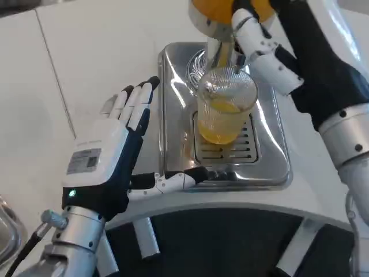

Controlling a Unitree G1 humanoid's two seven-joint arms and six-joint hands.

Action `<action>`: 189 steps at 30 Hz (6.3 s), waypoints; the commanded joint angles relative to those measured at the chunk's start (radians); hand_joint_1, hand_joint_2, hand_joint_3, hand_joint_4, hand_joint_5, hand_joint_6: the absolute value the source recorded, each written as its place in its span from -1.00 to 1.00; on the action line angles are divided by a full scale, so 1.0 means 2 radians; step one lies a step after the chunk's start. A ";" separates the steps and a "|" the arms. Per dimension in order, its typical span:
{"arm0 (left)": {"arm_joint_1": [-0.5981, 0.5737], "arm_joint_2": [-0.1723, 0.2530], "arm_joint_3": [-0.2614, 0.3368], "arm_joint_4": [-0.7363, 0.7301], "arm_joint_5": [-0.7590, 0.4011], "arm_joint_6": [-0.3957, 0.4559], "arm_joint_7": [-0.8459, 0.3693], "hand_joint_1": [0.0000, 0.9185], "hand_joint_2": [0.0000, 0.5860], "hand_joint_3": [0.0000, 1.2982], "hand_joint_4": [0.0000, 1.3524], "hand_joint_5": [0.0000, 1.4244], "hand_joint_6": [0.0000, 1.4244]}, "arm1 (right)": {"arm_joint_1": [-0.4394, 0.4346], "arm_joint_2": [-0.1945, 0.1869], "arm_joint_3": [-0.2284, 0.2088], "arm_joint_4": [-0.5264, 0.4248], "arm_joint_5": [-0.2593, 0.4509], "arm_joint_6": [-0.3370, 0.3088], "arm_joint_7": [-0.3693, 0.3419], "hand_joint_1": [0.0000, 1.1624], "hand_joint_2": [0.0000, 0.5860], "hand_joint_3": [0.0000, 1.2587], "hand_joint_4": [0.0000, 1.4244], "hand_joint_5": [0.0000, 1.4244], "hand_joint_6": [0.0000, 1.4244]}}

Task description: Grasp the cup under the faucet to collect the drink, then remove the cup.

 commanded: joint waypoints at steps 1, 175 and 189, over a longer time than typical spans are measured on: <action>-0.003 0.000 -0.007 0.008 -0.001 -0.008 0.007 -0.59 -0.92 -1.00 -1.00 -1.00 -0.96 | 0.036 0.003 -0.014 -0.015 0.037 -0.016 -0.021 -0.79 0.92 -1.00 -1.00 -1.00 -1.00; -0.039 0.007 0.010 0.068 -0.088 -0.046 0.191 0.71 -1.00 0.71 0.70 0.77 1.00 | 0.497 -0.157 -0.142 -0.180 0.123 -0.271 0.070 -0.43 0.48 -0.98 -1.00 -0.96 -0.86; 0.096 0.038 0.100 -0.095 -0.138 -0.121 0.088 0.71 -1.00 0.69 0.70 0.77 1.00 | 0.502 -0.205 -0.200 -0.189 0.127 -0.312 0.090 -0.47 0.54 -0.99 -1.00 -1.00 -0.92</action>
